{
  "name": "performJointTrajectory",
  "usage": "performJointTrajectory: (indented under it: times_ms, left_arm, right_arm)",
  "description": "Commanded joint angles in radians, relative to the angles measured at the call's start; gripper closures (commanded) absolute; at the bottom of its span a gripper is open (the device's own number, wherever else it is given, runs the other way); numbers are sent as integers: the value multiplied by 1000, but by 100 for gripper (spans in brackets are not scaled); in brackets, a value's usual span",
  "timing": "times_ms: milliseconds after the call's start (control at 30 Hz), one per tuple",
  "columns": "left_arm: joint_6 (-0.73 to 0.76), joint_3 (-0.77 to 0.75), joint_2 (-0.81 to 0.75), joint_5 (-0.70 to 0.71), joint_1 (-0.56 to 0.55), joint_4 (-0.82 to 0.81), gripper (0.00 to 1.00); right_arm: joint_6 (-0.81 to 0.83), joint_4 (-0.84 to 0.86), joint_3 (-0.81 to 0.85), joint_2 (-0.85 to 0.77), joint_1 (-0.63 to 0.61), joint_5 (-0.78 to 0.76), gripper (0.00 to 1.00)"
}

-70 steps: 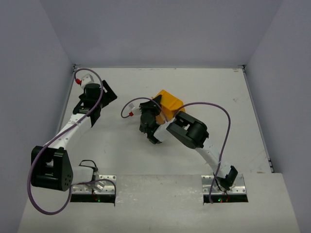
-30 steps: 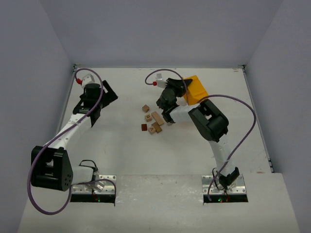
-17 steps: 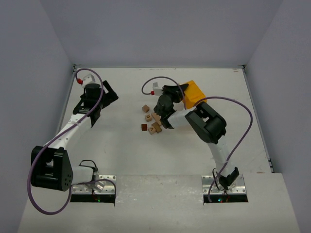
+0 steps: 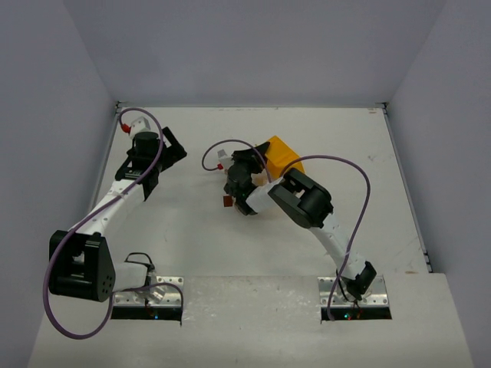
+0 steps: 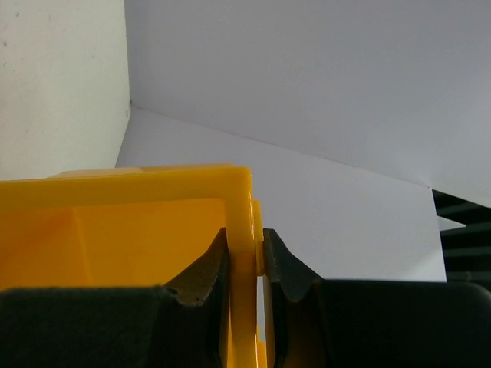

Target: Build the wood block tower

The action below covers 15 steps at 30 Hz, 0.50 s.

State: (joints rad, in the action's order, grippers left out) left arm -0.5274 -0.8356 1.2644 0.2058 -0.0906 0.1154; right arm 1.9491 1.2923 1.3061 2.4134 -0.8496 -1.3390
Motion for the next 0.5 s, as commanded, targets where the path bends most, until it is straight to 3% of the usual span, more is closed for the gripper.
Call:
performJointTrajectory:
  times_ms: [0,300,367,467]
  left_arm:
    - [11,-7,0,1,0,-37,0]
    - [15,-9,-8,4,-1,-31,0]
    - [15,-11,-10,7,0,-28,0]
    - [24,-19,-12,7,0,-25,0]
  right_arm:
    - [164,366,68,-21,1,-5,100]
    - [-132,357,102,-198,162,-181,100]
    - [-116,357,91,-218,188,-198,100]
    - [173,357,33,-178,195,-129,100]
